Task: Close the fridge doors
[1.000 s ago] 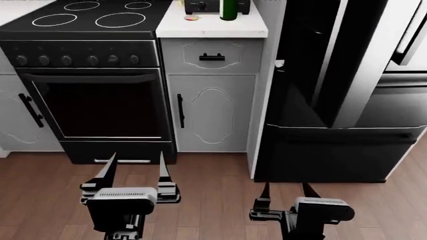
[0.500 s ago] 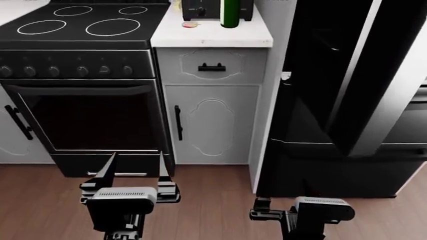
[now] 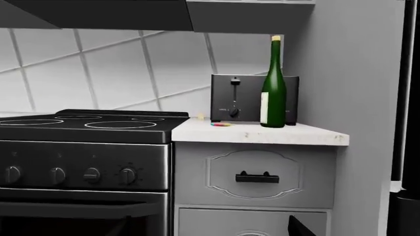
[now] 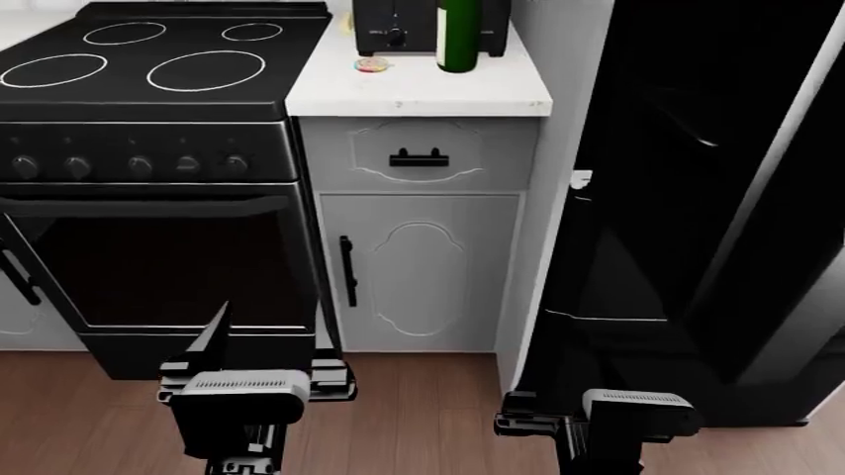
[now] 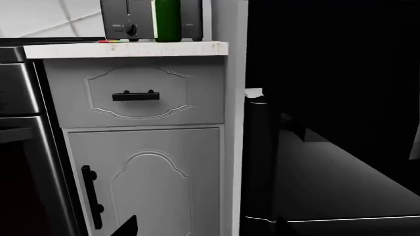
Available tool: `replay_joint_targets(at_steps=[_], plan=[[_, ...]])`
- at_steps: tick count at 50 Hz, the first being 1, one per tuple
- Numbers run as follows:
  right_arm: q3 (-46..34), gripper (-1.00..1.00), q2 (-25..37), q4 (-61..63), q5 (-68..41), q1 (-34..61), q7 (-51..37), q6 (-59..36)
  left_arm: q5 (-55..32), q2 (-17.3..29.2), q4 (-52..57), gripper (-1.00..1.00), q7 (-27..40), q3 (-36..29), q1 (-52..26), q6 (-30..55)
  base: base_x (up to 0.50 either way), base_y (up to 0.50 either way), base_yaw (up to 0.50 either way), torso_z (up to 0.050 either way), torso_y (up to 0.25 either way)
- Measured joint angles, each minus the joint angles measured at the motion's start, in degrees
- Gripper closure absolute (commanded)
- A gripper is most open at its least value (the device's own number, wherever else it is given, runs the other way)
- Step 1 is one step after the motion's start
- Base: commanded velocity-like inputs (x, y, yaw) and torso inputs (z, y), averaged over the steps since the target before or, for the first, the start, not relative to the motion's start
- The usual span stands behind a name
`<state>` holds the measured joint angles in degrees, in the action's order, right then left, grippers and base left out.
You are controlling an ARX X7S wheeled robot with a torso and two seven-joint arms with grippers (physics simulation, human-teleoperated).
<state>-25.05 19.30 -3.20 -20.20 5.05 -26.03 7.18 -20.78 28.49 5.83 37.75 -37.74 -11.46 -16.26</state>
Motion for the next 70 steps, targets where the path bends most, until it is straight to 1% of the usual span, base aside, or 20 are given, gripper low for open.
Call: replay_joint_targets(at_steps=[48, 60, 70], plan=[[-0.37, -1.00, 0.27, -0.04, -0.25, 0.11, -0.43, 0.19, 0.12, 0.05, 0.25, -1.00, 0.08, 0.09, 0.03, 0.06, 0.34, 0.00, 0.00, 0.000, 0.001], [-0.43, -1.00, 0.35, 0.01, -0.33, 0.17, -0.59, 0.14, 0.11, 0.09, 0.32, -1.00, 0.14, 0.14, 0.03, 0.10, 0.17, 0.00, 0.00, 0.000, 0.001], [-0.51, -1.00, 0.53, 0.48, 0.06, -0.06, -0.93, 0.59, 0.13, 0.08, 0.33, -1.00, 0.14, 0.15, 0.06, 0.09, 0.00, 0.00, 0.00, 0.000, 0.000]])
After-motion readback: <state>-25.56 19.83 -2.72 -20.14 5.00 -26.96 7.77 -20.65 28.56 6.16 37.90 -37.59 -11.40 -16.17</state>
